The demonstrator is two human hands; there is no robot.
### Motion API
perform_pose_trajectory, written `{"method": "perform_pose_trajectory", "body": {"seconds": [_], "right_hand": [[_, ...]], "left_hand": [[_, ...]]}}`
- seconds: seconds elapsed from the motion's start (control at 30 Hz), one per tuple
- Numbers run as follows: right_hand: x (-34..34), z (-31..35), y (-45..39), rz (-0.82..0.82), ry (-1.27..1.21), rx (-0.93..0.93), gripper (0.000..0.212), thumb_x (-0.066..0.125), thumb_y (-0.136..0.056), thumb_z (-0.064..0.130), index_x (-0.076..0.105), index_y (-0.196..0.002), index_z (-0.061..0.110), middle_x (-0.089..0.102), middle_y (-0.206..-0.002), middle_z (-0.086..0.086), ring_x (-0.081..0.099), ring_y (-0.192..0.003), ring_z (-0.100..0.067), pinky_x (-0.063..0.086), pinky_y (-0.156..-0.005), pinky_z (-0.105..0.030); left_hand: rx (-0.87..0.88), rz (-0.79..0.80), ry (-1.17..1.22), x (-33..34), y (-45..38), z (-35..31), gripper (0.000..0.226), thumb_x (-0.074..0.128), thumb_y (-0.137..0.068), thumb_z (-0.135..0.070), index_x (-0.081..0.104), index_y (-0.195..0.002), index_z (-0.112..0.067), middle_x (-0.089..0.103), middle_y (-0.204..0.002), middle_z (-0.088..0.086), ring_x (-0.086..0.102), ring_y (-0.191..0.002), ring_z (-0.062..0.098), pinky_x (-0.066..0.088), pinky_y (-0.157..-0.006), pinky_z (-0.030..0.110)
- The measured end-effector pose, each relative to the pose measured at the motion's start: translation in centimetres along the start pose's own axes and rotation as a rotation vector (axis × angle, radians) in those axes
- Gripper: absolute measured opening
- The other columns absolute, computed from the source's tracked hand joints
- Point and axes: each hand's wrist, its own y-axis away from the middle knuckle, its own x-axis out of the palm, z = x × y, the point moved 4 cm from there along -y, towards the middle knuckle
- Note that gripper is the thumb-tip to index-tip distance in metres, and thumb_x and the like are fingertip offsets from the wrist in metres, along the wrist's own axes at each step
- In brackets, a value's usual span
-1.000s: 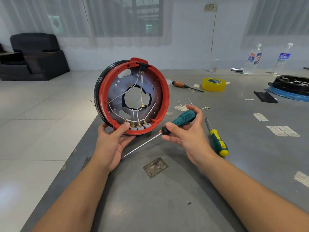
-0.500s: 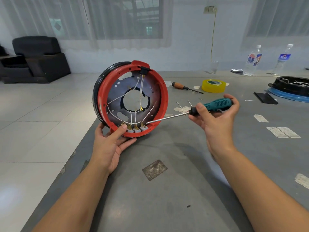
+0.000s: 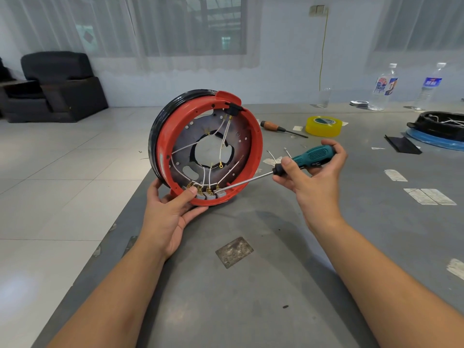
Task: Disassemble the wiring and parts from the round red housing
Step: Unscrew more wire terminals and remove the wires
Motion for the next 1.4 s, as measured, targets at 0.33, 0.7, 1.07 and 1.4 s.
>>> {"method": "perform_pose_trajectory", "body": {"seconds": [0.33,0.7,1.07,1.4], "right_hand": [[0.3,0.6,-0.1,0.005,0.078,-0.082,0.069,0.085,-0.083,0.013,0.040,-0.116,0.053,0.042,-0.123,-0.001,0.069,-0.110,-0.016,0.065,-0.068,-0.040],[0.7,-0.7,1.9,-0.004,0.077,-0.099,0.066,0.082,-0.086,0.011,0.034,-0.121,0.040,0.044,-0.120,-0.001,0.071,-0.100,-0.002,0.065,-0.072,-0.038],[-0.4,-0.8,1.6,0.021,0.095,-0.080,0.052,0.085,-0.083,0.014,0.042,-0.105,0.034,0.053,-0.109,-0.008,0.078,-0.086,-0.022,0.064,-0.072,-0.033],[-0.9,-1.0,1.6,0.022,0.190,-0.070,0.046,0.092,-0.074,0.027,0.053,-0.094,0.039,0.060,-0.096,-0.003,0.076,-0.086,-0.019,0.063,-0.078,-0.035]], "left_hand": [[0.014,-0.017,-0.007,-0.1,0.0,0.2,0.082,0.081,-0.084,0.007,0.047,-0.146,-0.035,0.067,-0.123,0.022,0.077,-0.101,0.043,0.065,-0.079,0.055],[0.012,-0.113,0.118,-0.4,0.1,-0.4,0.068,0.074,-0.091,0.006,0.045,-0.146,-0.023,0.080,-0.106,0.010,0.076,-0.104,0.042,0.065,-0.082,0.056],[0.019,-0.162,0.219,-0.6,0.2,-0.7,0.067,0.076,-0.092,0.003,0.045,-0.146,-0.020,0.079,-0.107,0.010,0.078,-0.100,0.040,0.064,-0.082,0.058],[0.032,-0.191,0.231,-0.8,0.2,-0.9,0.067,0.078,-0.091,0.000,0.046,-0.146,-0.019,0.072,-0.120,0.012,0.079,-0.098,0.035,0.064,-0.085,0.057]]}}
